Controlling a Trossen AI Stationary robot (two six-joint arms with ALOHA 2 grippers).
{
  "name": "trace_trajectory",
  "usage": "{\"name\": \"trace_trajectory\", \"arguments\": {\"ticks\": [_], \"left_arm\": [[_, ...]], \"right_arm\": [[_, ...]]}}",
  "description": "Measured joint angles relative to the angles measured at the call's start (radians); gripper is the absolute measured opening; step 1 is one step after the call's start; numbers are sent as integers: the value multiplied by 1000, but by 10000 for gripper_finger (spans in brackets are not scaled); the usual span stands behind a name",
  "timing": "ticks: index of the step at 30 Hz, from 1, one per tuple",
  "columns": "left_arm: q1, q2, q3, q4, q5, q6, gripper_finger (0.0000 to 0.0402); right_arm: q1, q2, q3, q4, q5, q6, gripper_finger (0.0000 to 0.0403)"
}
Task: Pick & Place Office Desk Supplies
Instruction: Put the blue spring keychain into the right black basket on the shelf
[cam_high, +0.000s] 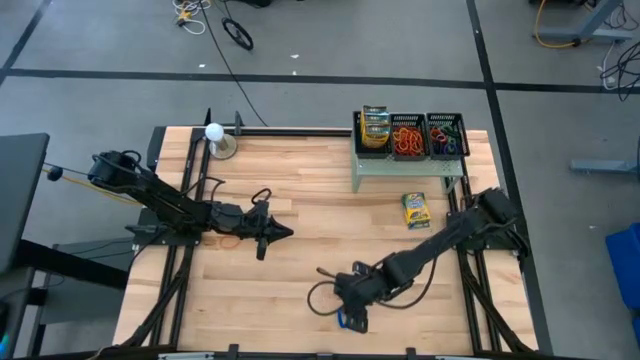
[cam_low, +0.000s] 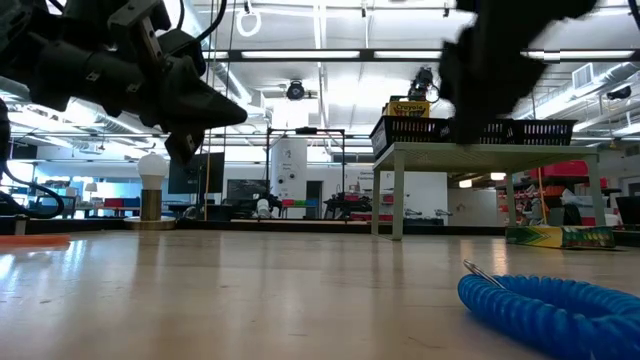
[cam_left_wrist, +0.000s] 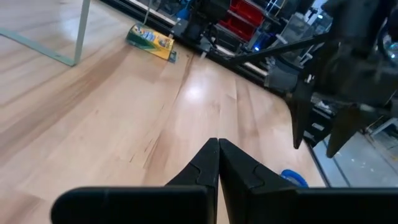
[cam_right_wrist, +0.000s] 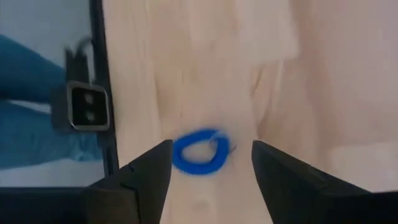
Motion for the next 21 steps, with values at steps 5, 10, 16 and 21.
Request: {"name": "trace_trajectory", "arguments": {"ticks": [5, 10, 16, 21], "left_arm": [[0, 0, 0, -7, -1, 14, 13], [0, 0, 0, -8, -2, 14, 13], [1, 0, 0, -8, -3, 39, 13], [1, 0, 0, -8, -3, 41, 13]], "right_arm": [[34, 73, 0, -6, -20, 72, 215], [41, 113, 0, -23, -24, 144, 196], [38, 116, 0, -3, -12, 147, 165], [33, 120, 0, -2, -12, 149, 143]]}}
